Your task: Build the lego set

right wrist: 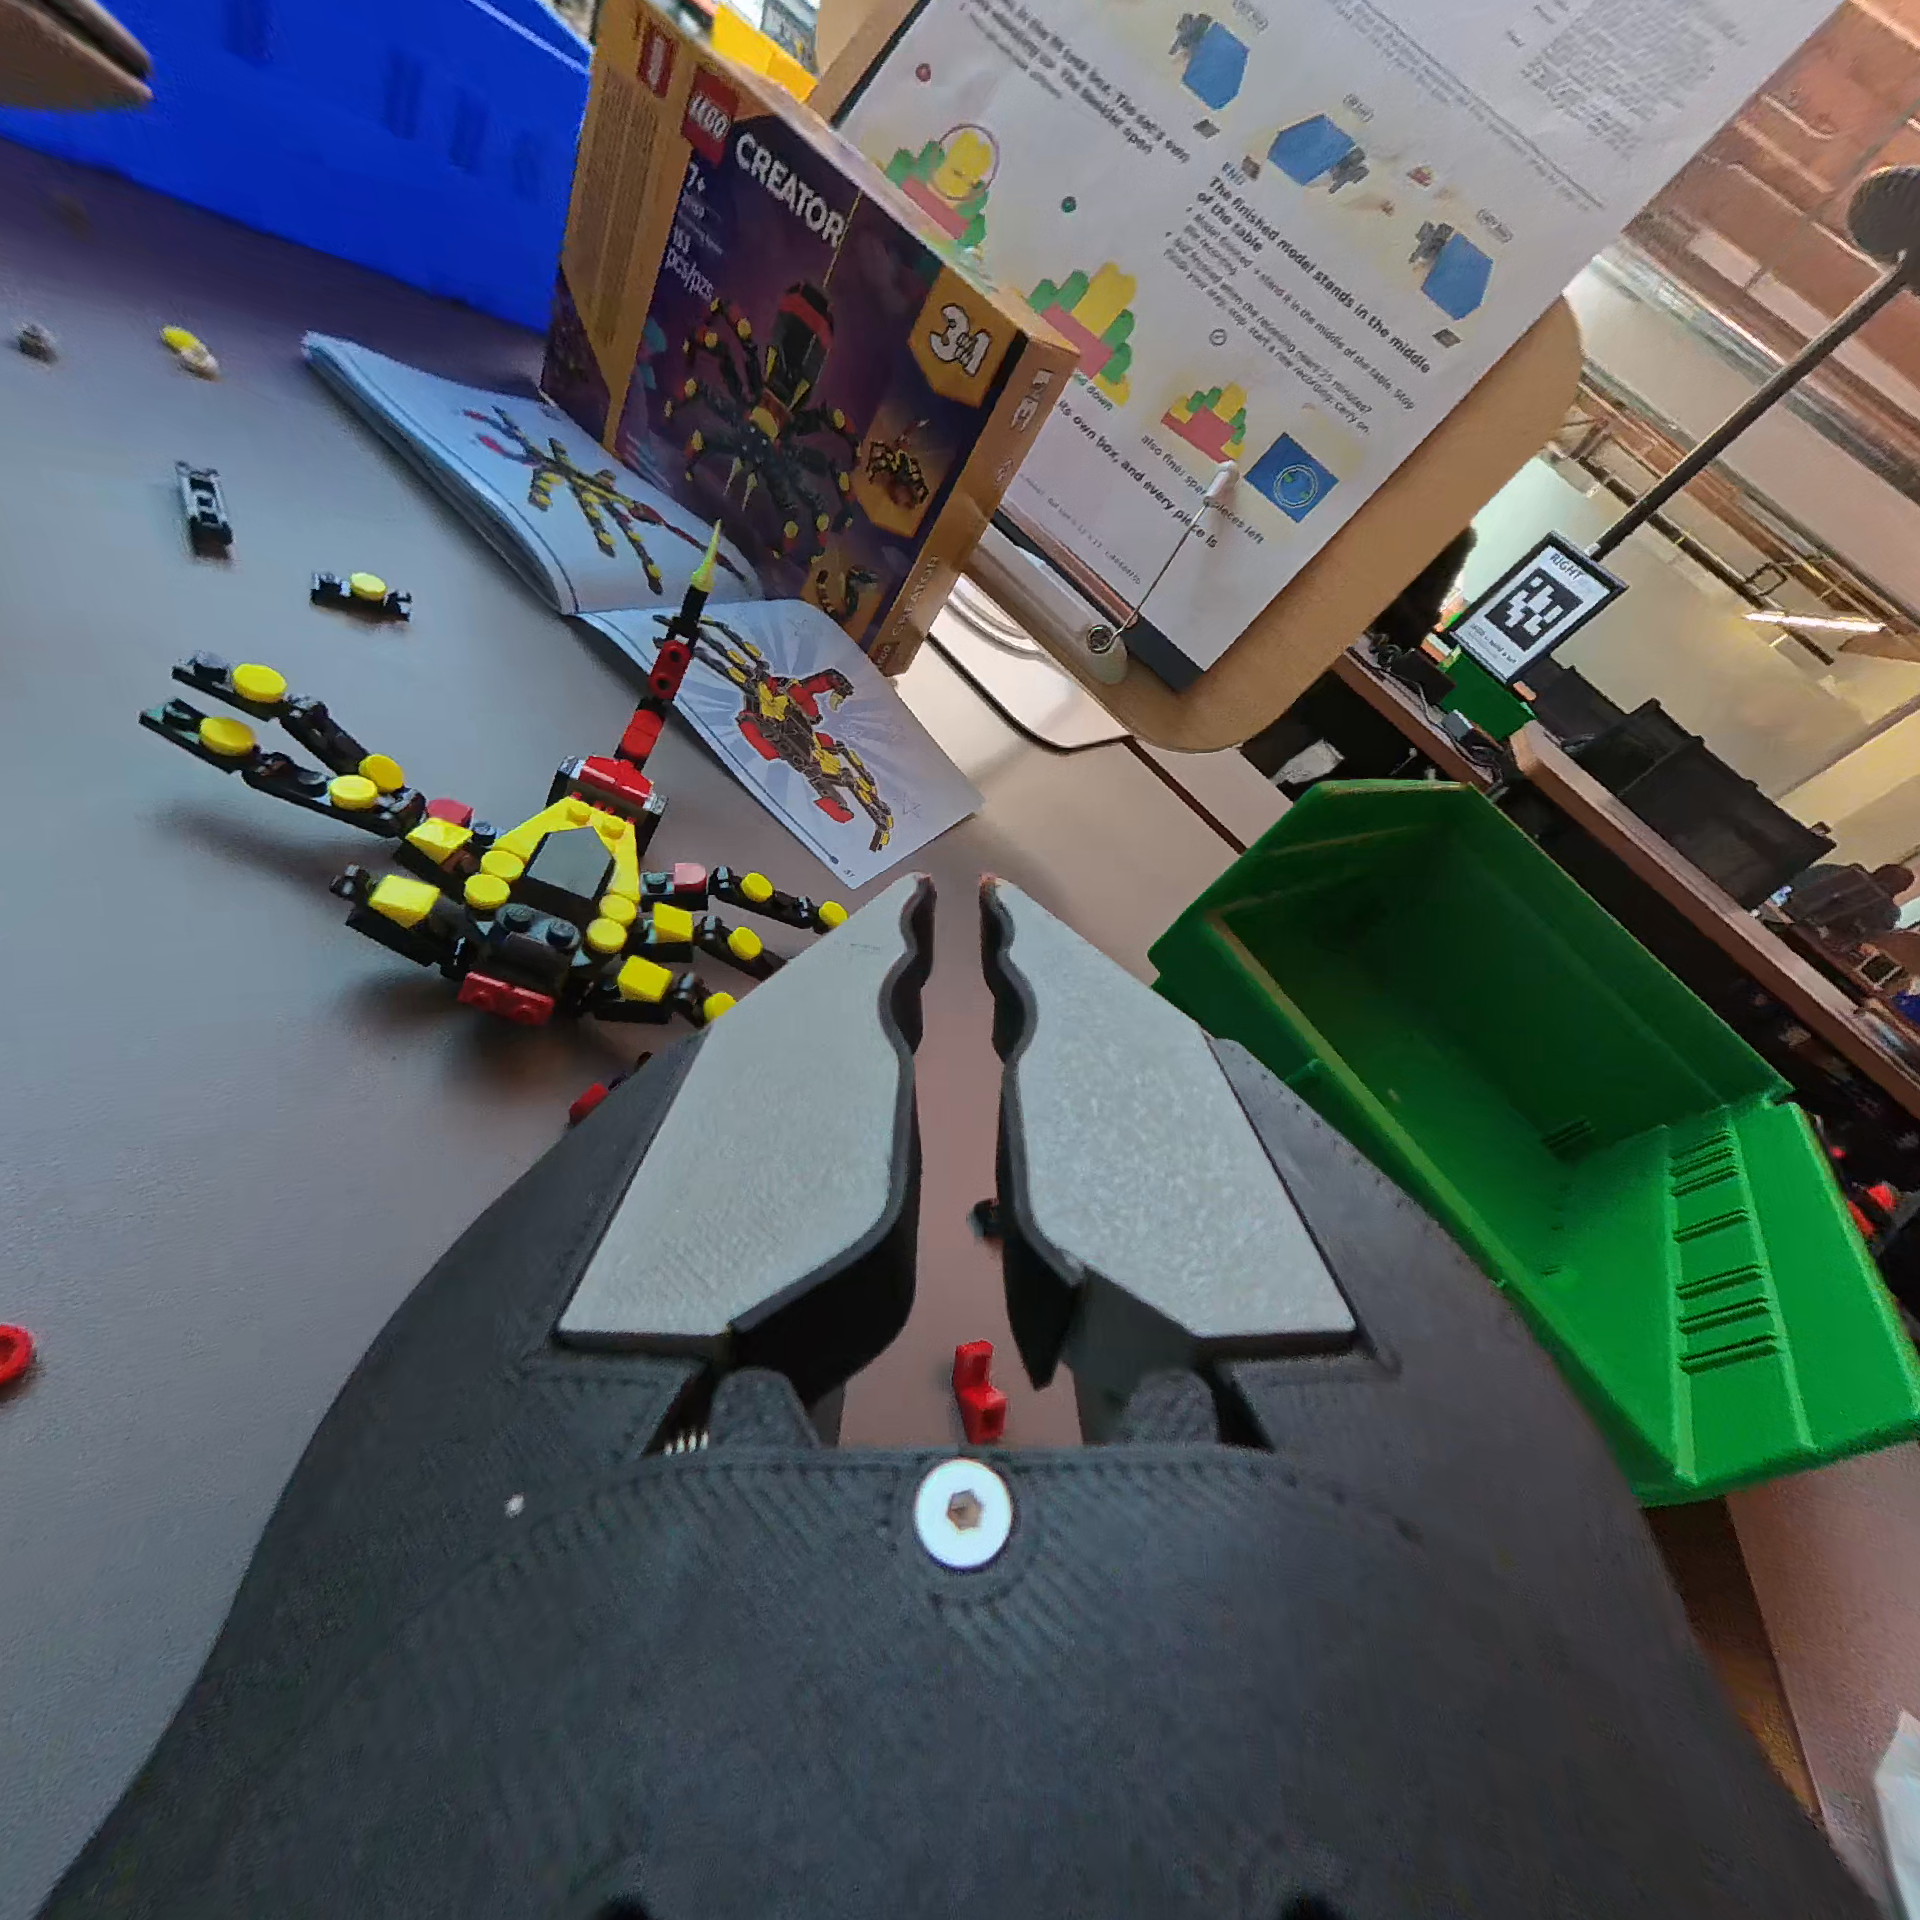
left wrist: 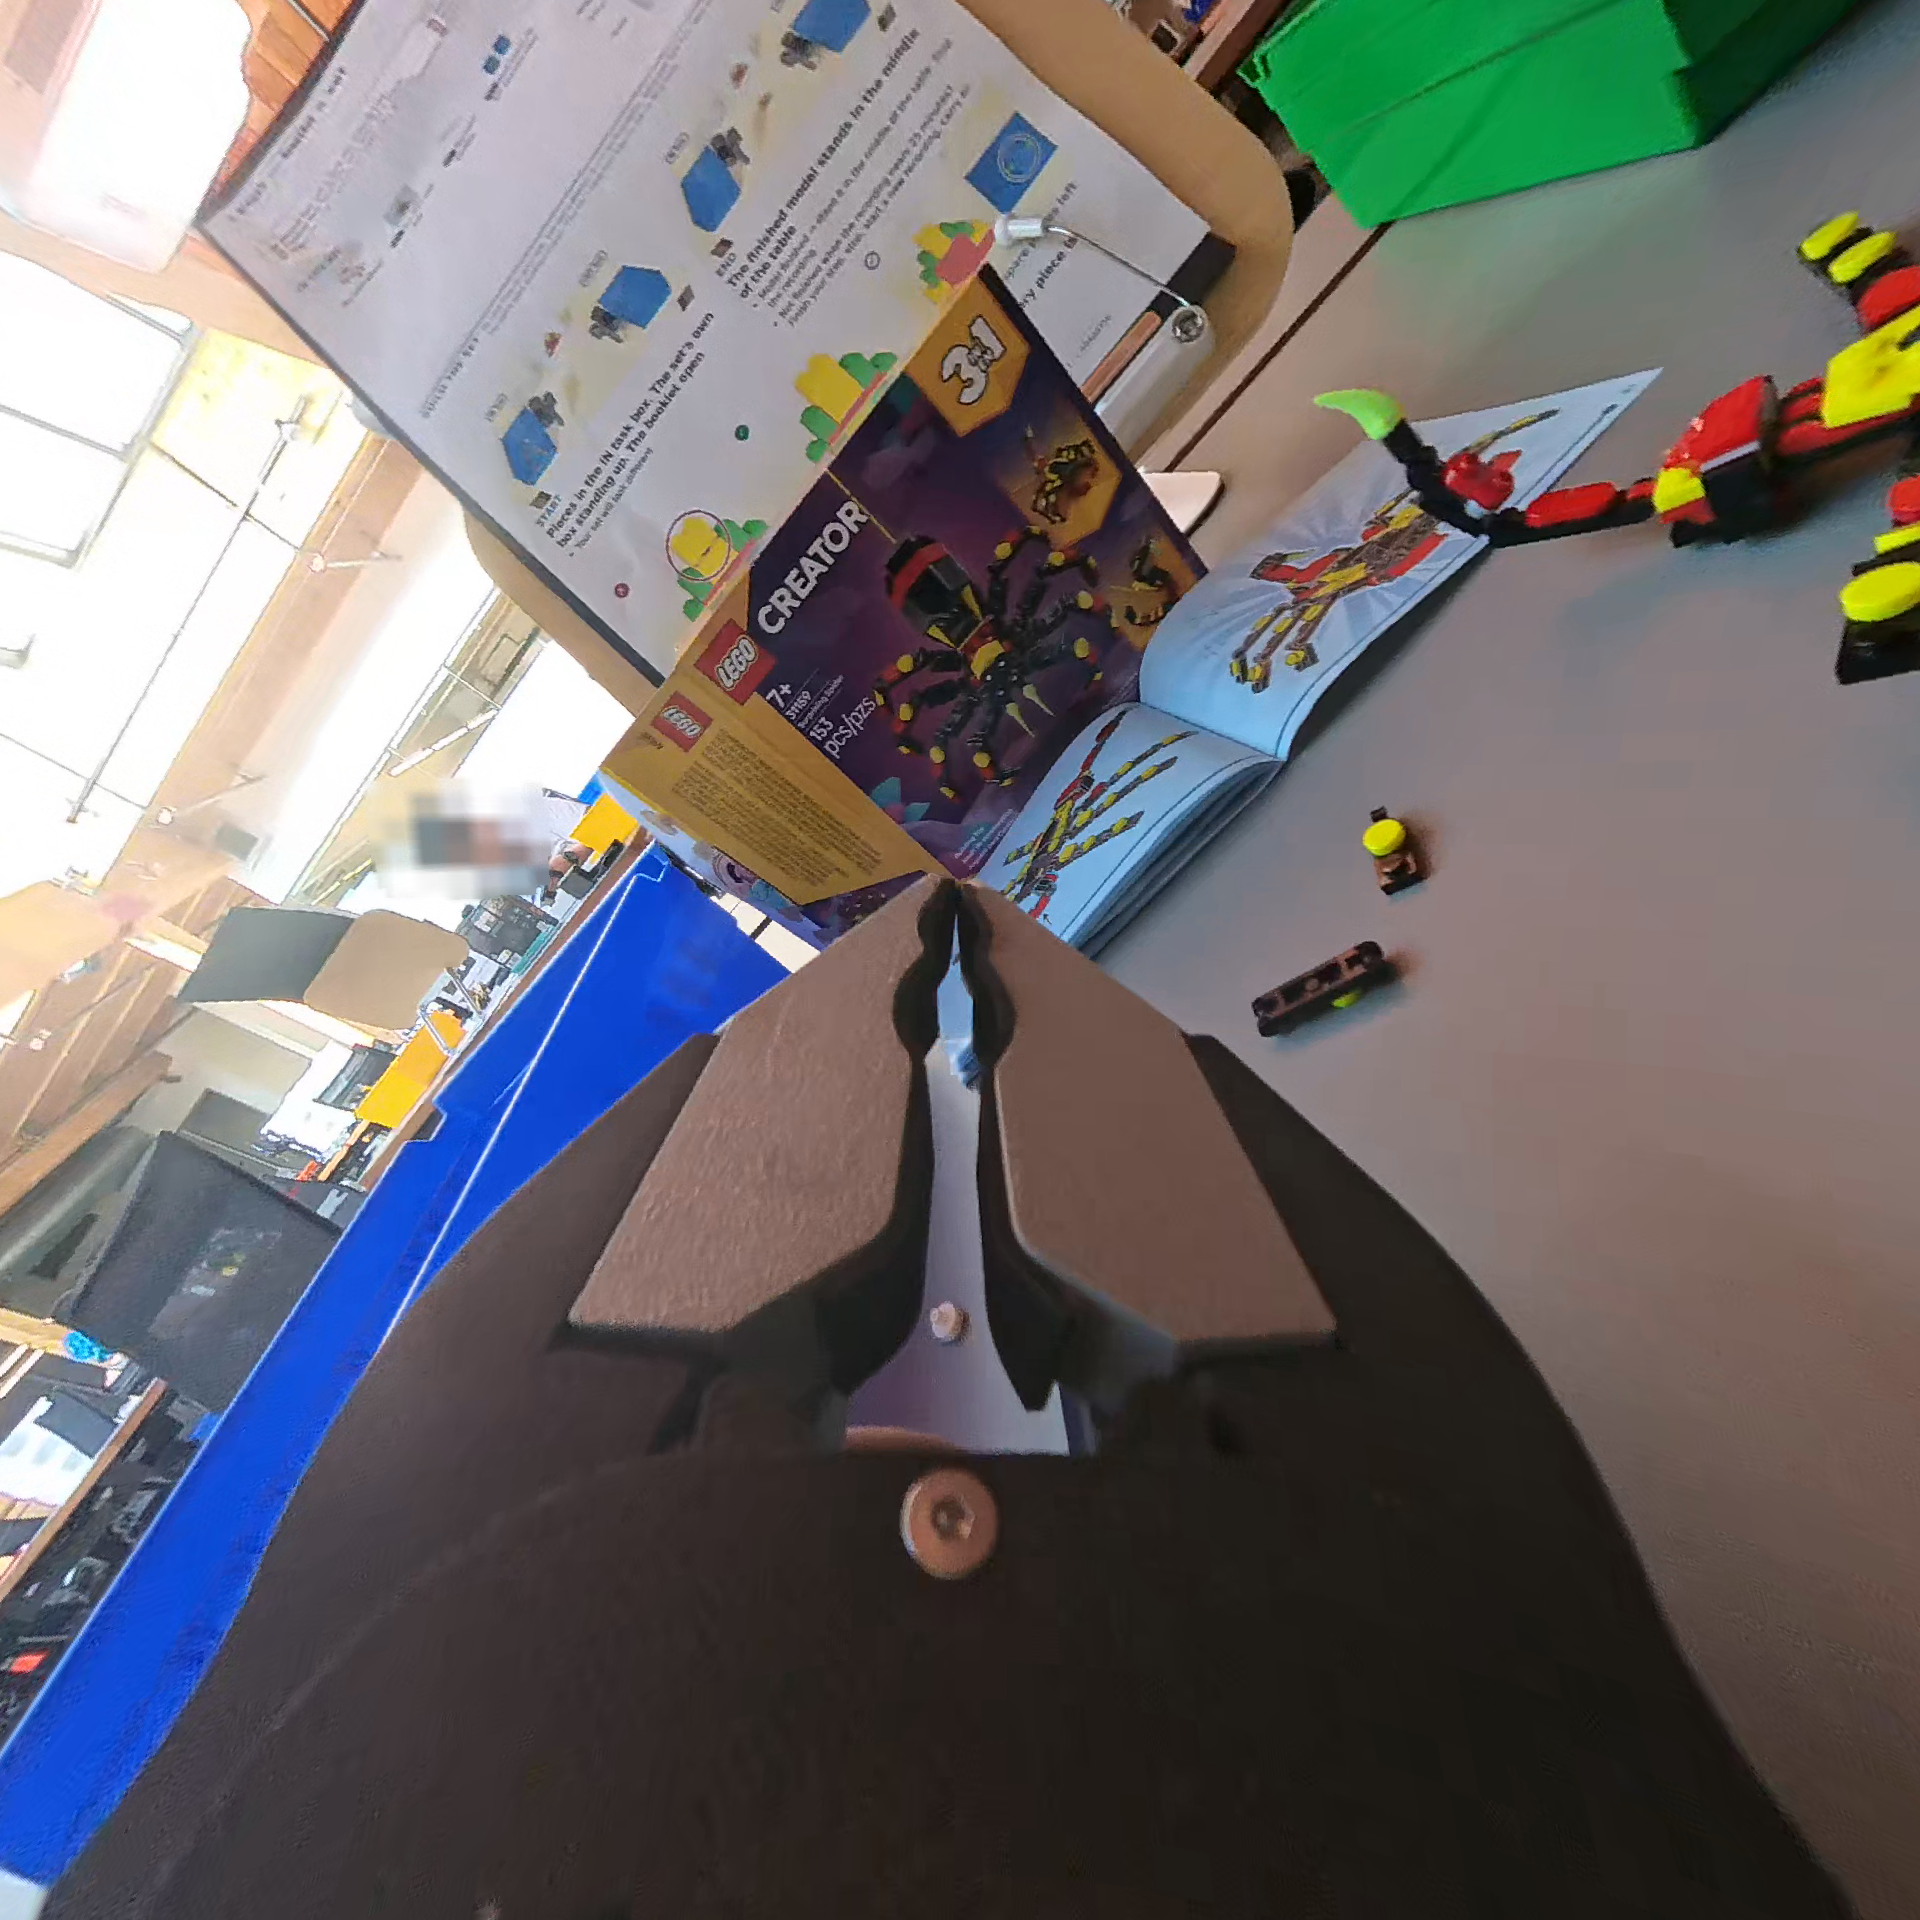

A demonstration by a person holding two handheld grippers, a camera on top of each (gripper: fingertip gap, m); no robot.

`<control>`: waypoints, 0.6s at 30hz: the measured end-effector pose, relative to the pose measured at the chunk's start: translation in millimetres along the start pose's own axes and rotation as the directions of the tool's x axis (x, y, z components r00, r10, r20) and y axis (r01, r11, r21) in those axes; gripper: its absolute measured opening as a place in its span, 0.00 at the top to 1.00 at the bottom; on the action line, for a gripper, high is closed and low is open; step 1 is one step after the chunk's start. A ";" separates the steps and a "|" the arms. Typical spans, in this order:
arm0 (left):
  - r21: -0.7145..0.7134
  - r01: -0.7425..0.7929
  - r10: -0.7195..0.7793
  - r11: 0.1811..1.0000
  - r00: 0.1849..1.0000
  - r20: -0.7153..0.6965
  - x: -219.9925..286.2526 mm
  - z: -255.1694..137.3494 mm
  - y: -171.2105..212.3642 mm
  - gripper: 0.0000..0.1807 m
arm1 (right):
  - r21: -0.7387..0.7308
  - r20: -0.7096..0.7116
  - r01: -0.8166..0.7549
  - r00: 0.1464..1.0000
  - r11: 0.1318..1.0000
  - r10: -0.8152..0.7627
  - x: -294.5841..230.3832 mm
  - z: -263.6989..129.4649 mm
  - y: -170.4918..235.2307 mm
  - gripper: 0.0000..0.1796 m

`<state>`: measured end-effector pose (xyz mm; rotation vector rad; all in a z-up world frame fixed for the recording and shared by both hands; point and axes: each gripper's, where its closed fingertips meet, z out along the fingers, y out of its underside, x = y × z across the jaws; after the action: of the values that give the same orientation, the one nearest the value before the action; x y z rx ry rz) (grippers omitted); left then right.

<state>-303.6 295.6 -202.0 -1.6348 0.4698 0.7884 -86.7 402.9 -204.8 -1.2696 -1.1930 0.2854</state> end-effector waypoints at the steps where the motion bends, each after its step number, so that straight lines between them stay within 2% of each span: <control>1: 0.002 0.012 -0.012 1.000 1.000 0.004 -2.0 -0.5 0.2 1.00 | 0.009 -0.009 -0.018 1.000 1.000 0.018 3.2 -1.4 -0.8 0.97; 9: 0.052 0.052 -0.055 0.997 0.997 0.051 -15.0 -5.7 -6.1 1.00 | 0.014 -0.004 -0.003 1.000 1.000 0.003 1.2 -2.2 -2.1 0.98; 18: 0.100 0.144 -0.150 0.985 0.987 0.056 -30.6 -3.9 -5.4 1.00 | 0.115 0.008 0.001 1.000 0.993 -0.002 7.4 -3.2 -14.2 0.99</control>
<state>-320.0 289.4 -176.1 -1.5326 0.3329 0.6944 -87.0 401.5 -188.5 -1.1680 -1.1677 0.3534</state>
